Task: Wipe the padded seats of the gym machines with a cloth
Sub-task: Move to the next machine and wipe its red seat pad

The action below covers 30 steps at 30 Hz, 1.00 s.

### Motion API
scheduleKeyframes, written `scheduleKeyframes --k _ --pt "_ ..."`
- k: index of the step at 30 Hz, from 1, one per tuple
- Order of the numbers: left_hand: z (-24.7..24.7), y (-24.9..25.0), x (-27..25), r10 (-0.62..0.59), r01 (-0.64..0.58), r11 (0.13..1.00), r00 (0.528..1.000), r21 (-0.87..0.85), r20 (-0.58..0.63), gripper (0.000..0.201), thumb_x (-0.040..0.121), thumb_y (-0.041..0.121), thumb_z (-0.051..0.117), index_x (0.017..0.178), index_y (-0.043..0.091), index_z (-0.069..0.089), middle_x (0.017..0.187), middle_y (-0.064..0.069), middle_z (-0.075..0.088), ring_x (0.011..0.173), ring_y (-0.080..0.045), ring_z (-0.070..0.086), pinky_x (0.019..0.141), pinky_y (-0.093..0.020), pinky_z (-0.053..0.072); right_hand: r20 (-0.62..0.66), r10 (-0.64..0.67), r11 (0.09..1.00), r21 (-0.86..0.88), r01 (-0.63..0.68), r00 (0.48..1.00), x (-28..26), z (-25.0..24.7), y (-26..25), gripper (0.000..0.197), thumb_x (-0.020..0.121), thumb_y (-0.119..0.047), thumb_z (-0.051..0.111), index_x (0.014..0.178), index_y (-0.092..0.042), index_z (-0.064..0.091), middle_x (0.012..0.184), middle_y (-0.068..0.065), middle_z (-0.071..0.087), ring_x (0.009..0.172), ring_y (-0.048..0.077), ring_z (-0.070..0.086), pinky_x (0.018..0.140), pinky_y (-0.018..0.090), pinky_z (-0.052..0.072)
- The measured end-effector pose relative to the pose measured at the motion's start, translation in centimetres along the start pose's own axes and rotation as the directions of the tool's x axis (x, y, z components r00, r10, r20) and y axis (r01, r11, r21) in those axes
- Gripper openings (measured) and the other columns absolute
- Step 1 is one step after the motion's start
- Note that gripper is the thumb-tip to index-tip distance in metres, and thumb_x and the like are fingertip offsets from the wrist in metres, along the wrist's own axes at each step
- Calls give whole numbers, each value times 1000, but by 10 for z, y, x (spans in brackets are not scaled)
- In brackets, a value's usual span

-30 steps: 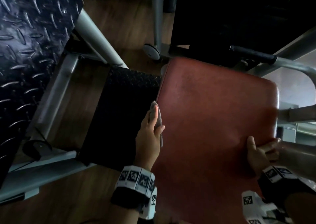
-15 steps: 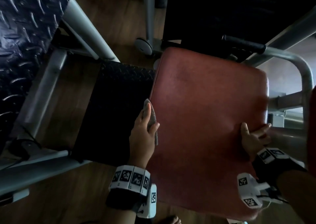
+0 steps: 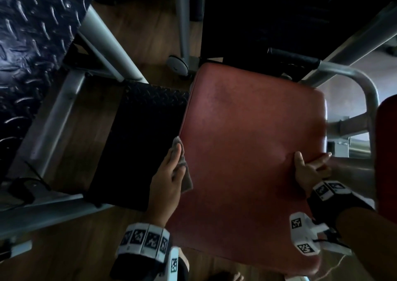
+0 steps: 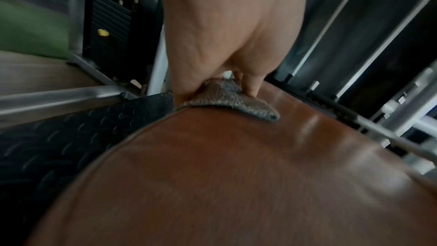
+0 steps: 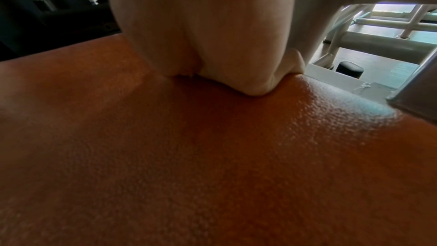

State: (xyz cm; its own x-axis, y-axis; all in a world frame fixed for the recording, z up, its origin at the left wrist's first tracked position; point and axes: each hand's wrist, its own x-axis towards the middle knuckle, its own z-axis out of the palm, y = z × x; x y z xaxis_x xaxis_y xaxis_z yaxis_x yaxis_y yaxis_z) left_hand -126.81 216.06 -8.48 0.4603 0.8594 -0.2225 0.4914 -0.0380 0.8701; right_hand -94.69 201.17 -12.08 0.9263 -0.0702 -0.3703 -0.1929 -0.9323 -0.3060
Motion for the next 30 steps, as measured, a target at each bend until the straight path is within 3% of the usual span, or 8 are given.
scheduleKeyframes --k 4,8,11,14,19,24,28,30 --pt "-1 4 18 -11 8 999 999 48 52 59 100 23 50 150 41 23 155 20 26 140 5 25 114 -19 23 73 -36 999 1 36 997 -2 -6 -2 90 91 -56 50 154 -14 1 154 29 14 143 43 14 118 49 5" --pt "-3 12 30 -71 67 997 991 39 110 64 100 23 50 149 47 17 156 18 25 140 -1 28 115 -24 24 78 -66 998 5 65 995 -14 -16 -7 92 91 -59 47 154 -19 -7 155 25 16 142 42 17 118 46 7" --pt "-2 2 -4 -31 26 997 997 75 67 67 98 21 53 149 48 17 156 22 23 141 1 26 115 -24 24 84 -97 995 34 94 992 -10 -14 -4 94 91 -60 47 153 -19 -10 156 21 16 143 39 19 119 43 8" --pt "1 -19 -54 -9 12 994 1000 108 -21 68 97 19 55 149 44 21 153 24 25 136 7 28 109 -12 25 114 -100 987 137 84 988 -1 -6 -1 99 88 -58 55 153 -22 -10 159 16 13 145 36 16 120 42 9" --pt "10 -24 -75 -23 40 988 993 149 -114 63 98 20 53 147 46 23 150 17 33 131 1 36 105 -20 33 84 -149 967 222 127 985 8 4 6 109 81 -59 64 153 -20 -8 159 16 16 144 38 20 119 46 13" --pt "4 -20 -46 -24 33 982 998 185 -53 59 100 25 49 150 39 22 154 7 34 139 -13 36 112 -31 32 142 -212 947 276 167 967 11 0 6 114 81 -53 67 152 -12 -13 159 17 15 145 34 19 118 49 17" --pt "8 -28 -69 15 4 982 995 187 -99 61 99 25 50 150 41 21 156 9 30 140 -12 34 112 -39 35 253 -229 951 262 162 940 18 3 9 102 87 -52 61 152 -4 -1 156 17 24 142 34 27 116 49 25" --pt "14 -36 -93 2 19 987 992 163 -128 63 99 25 50 150 43 18 157 9 24 140 -10 31 113 -37 34 163 -241 931 317 180 957 13 1 6 107 85 -49 65 152 -8 -8 158 13 21 144 30 25 117 48 23"
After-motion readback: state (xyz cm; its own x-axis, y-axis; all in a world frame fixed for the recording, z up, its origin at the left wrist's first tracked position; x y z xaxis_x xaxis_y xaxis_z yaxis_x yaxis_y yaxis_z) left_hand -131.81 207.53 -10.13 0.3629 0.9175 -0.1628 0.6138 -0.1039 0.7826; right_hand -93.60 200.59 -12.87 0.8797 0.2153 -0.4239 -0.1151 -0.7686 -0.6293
